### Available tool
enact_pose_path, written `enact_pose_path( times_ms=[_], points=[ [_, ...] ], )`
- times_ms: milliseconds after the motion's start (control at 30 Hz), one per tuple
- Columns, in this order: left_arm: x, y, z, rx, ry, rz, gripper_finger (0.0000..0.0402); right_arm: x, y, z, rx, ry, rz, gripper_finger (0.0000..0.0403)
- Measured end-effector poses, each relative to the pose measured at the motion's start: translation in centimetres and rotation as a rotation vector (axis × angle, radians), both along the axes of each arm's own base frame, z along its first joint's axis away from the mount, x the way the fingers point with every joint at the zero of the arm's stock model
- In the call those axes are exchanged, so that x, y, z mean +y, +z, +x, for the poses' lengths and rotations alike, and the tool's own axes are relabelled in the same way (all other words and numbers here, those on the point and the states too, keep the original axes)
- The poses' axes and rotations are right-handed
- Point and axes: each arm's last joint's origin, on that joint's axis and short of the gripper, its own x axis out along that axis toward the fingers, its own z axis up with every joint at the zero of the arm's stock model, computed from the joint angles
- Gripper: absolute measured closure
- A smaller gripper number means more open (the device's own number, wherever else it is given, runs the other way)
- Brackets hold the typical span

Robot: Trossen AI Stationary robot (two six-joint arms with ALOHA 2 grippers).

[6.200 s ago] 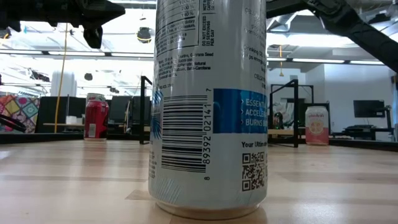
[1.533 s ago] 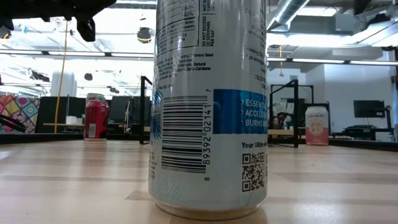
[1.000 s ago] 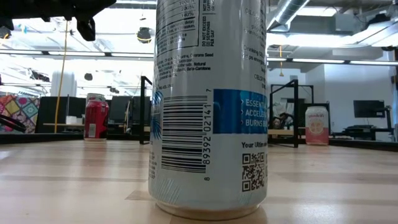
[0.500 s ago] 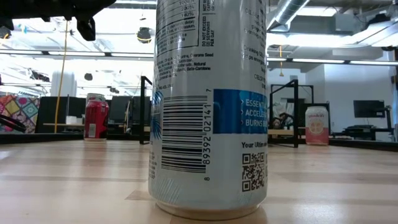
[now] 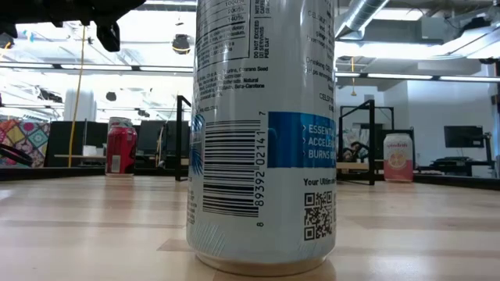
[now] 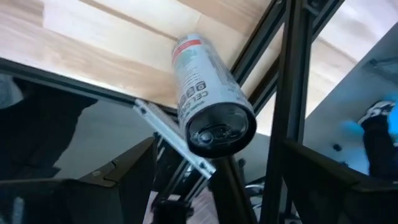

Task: Place canned beverage on shelf
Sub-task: Put the bottom right white pink soda can on the shelf

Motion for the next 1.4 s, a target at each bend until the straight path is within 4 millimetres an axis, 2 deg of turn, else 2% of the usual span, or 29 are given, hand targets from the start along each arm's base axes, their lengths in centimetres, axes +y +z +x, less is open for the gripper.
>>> enact_pose_path(
  times_ms=[300, 633, 833, 1400],
  points=[
    [0.0, 0.0, 0.0, -0.001, 0.004, -0.003, 0.0401, 1.8, -0.9, -0.9, -0.036, 0.052, -0.018, 0.0088],
    [0.0, 0.0, 0.0, -0.004, -0.001, -0.018, 0.0401, 1.4, -4.2, -1.2, -0.051, 0.074, -0.01, 0.0088],
    [0.0, 0.0, 0.0, -0.004, 0.001, -0.018, 0.0401, 1.8, -5.5, -1.2, -0.042, 0.085, 0.055, 0.0088],
    [0.2, 0.0, 0.0, -0.001, 0.057, -0.013, 0.0401, 2.0, -5.9, -1.4, -0.058, 0.214, 0.105, 0.009]
  ],
)
